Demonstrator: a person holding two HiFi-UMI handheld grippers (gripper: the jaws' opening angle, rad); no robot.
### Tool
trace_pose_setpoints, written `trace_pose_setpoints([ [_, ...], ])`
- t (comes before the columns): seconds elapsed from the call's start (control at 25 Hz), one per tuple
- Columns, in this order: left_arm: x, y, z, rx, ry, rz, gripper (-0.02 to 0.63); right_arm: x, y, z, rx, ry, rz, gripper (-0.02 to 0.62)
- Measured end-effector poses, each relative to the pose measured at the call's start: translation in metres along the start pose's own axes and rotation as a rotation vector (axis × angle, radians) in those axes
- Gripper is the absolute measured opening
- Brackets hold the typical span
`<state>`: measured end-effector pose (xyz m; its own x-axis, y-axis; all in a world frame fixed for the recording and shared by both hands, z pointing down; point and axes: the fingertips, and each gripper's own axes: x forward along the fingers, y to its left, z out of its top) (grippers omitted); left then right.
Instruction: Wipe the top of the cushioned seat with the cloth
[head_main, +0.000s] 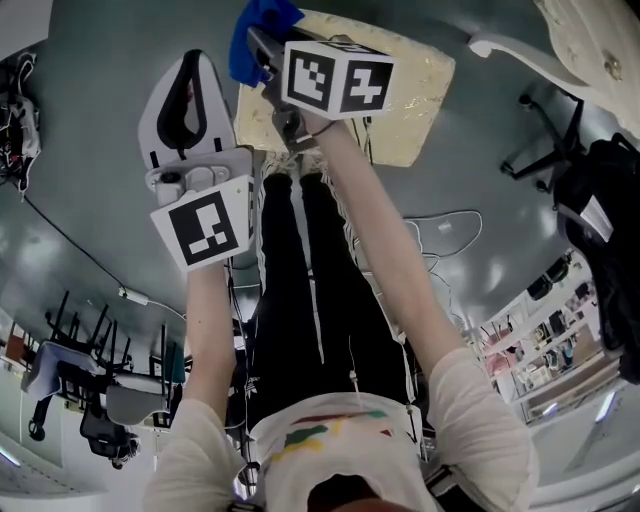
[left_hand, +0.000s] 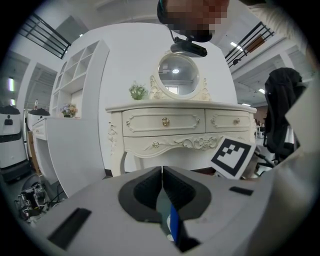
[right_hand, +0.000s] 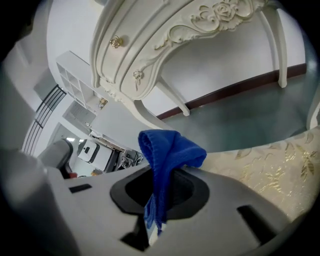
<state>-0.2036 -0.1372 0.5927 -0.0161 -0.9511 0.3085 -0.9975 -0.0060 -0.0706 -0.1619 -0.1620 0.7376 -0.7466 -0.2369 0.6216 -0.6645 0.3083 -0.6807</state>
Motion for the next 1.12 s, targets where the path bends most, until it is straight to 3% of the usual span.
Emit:
trace_pose_setpoints([
  [0.36, 0.008, -0.007, 0.002, 0.016, 0.003, -0.014, 0.009, -0.014, -0.031, 0.001, -0.002, 0.04, -0.091, 0.037],
  [0.64, 0.017, -0.027, 0.008, 0.037, 0.0, -0.076, 0.009, -0.047, -0.06, 0.001, -0.091, 0.064, -0.194, 0.037],
  [1.12, 0.038, -0.071, 0.012, 0.088, 0.005, -0.167, 0.009, -0.139, -0.152, 0.007, -0.186, 0.084, -0.361, 0.035],
])
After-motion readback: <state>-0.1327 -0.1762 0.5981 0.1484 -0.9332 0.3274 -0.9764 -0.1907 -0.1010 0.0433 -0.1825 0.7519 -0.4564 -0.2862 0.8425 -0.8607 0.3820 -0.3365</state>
